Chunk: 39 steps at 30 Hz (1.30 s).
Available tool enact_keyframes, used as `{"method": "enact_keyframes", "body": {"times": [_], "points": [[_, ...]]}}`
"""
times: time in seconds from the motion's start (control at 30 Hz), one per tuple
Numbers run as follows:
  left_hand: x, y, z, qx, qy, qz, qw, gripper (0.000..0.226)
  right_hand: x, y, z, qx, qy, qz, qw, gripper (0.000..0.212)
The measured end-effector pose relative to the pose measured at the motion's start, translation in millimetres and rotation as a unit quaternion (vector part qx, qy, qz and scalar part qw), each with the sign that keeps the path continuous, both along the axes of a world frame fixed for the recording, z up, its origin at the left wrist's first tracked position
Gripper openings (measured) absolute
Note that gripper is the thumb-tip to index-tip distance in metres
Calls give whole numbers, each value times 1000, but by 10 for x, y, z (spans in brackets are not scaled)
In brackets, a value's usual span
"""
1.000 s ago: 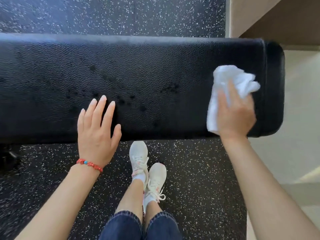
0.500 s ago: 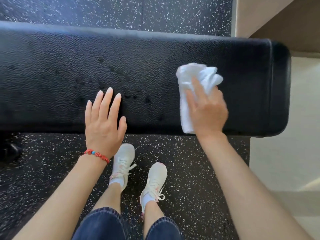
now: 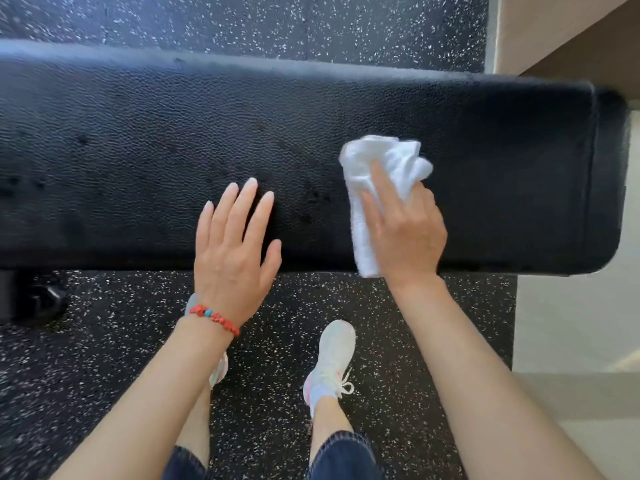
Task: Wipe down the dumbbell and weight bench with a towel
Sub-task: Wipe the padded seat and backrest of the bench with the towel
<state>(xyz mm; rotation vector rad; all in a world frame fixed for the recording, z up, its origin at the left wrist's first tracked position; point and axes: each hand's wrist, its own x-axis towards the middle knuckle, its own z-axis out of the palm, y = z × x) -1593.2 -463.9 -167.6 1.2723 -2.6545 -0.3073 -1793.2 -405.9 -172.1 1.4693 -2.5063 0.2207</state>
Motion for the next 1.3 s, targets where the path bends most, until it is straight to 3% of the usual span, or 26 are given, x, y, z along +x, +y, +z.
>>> {"method": "enact_keyframes", "body": {"times": [0.07,0.17,0.2,0.27,0.33,0.43,0.5,0.53,0.63,0.7,0.77,0.83,0.9,0.97,1.03,1.13,1.2,1.3], "points": [[174,-108,8,-8,-7,8,1000,47,-39,36,10,-1,-37,-96,995,28],[407,-254,2,-16,-14,28,999,46,200,-94,25,-28,-182,-244,952,37],[453,-286,-4,-16,-15,29,999,46,321,-159,13,-28,-217,-253,942,39],[521,-321,-18,-11,-19,26,999,45,631,-297,-16,-4,-202,-181,962,35],[552,-321,-11,0,-23,21,1000,46,893,-396,37,3,-100,-67,993,29],[557,-323,23,11,-24,17,1000,47,736,-352,75,-1,-33,10,999,28],[553,-328,30,16,-22,19,999,47,512,-220,81,21,11,-36,999,25],[554,-328,32,19,-20,21,999,47,435,-171,99,19,-11,-83,996,26],[540,-315,40,23,-15,26,999,47,619,-254,144,-37,-184,-241,952,31],[529,-324,44,27,-13,26,999,47,944,-385,75,-30,-185,-192,963,31],[540,-337,51,29,-13,22,999,46,1204,-459,78,26,-107,-65,992,26],[576,-358,62,35,-10,10,999,47,1173,-447,91,-1,-88,43,995,27],[624,-398,74,34,-10,8,999,48,929,-424,112,19,-45,62,997,24],[697,-445,82,30,-14,23,999,48,573,-440,83,56,33,-16,998,25],[770,-522,83,24,-15,35,999,48,269,-548,108,14,-53,-144,988,30],[836,-621,53,20,-20,37,999,47,261,-674,71,-57,-194,-290,935,39],[830,-635,33,15,-24,34,999,47,482,-831,72,-72,-208,-254,942,41],[808,-617,22,15,-26,43,999,47,733,-1060,107,-44,-111,-52,991,31]]}}
